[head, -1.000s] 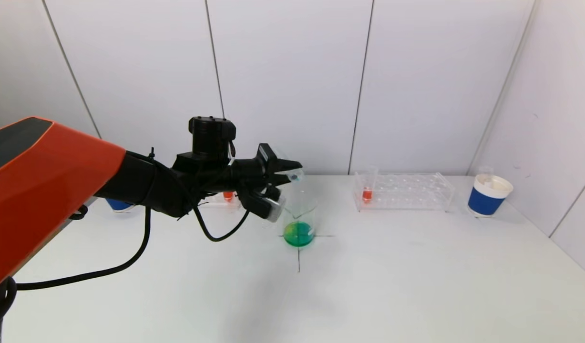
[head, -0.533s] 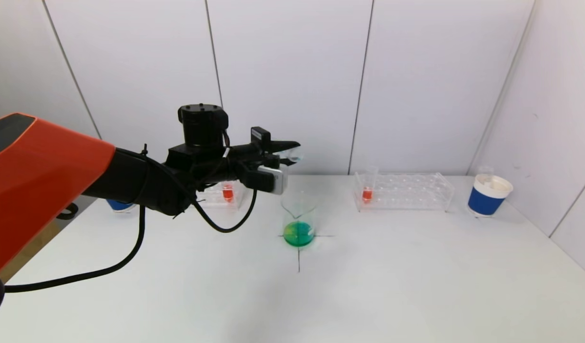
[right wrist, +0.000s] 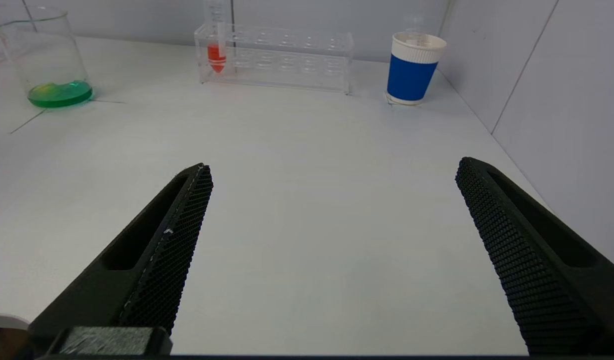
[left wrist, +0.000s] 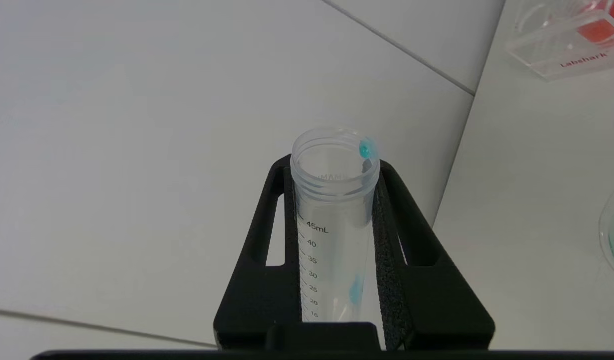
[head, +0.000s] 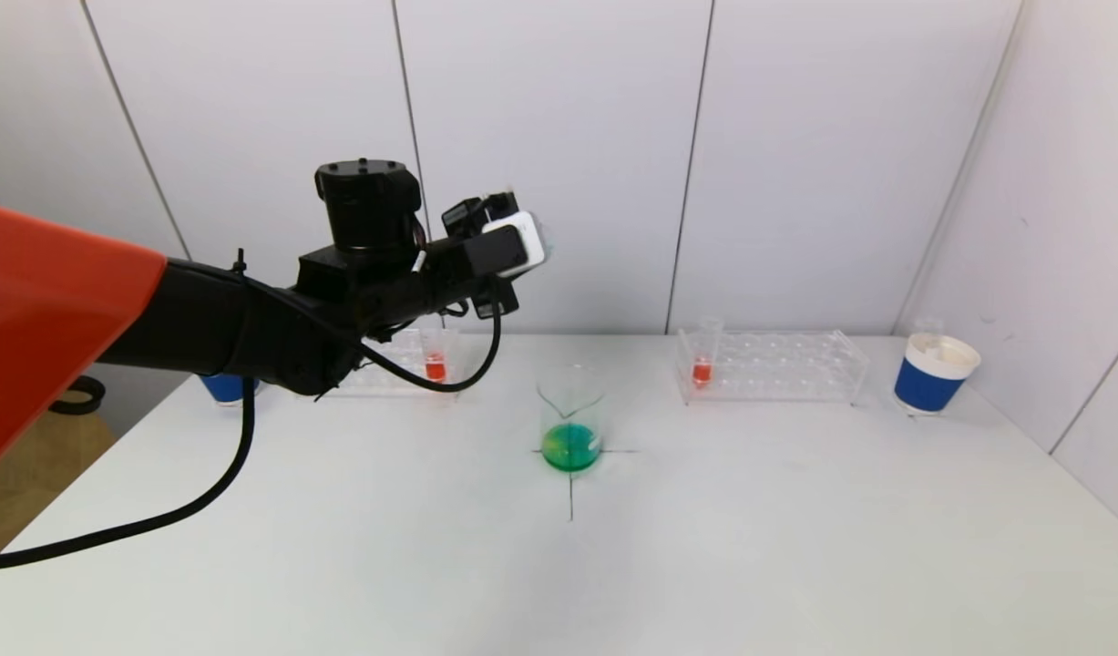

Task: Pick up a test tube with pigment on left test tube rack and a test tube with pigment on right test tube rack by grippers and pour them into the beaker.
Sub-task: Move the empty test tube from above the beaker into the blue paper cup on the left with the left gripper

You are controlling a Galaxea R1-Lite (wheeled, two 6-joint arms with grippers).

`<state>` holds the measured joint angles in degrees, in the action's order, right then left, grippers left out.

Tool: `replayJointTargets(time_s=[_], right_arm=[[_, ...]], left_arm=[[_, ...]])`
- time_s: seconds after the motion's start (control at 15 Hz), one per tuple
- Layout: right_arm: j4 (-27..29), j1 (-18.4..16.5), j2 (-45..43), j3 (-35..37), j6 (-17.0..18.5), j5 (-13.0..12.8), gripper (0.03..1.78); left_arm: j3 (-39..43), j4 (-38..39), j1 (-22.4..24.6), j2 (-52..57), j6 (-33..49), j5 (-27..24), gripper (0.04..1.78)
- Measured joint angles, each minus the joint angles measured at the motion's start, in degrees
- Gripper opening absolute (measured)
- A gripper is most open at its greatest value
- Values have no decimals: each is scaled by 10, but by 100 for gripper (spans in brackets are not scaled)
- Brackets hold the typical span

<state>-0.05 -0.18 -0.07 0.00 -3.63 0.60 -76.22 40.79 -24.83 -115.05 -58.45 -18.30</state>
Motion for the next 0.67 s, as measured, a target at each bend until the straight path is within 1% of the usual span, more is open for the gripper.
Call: replayJointTargets(time_s=[0.2,0.4,0.53,0.67], right_arm=[[0,0,0,0,0,0,177],[0,0,0,0,0,0,177],[0,0,0,0,0,0,177],[0,0,0,0,0,0,177]], left_arm=[[-36,-8,0,10,102,75,44],[-92,-51,3,18,203,157,44],[-129,-105,15,27,258,191,44],[-156,-149,40,36,302,212,44]])
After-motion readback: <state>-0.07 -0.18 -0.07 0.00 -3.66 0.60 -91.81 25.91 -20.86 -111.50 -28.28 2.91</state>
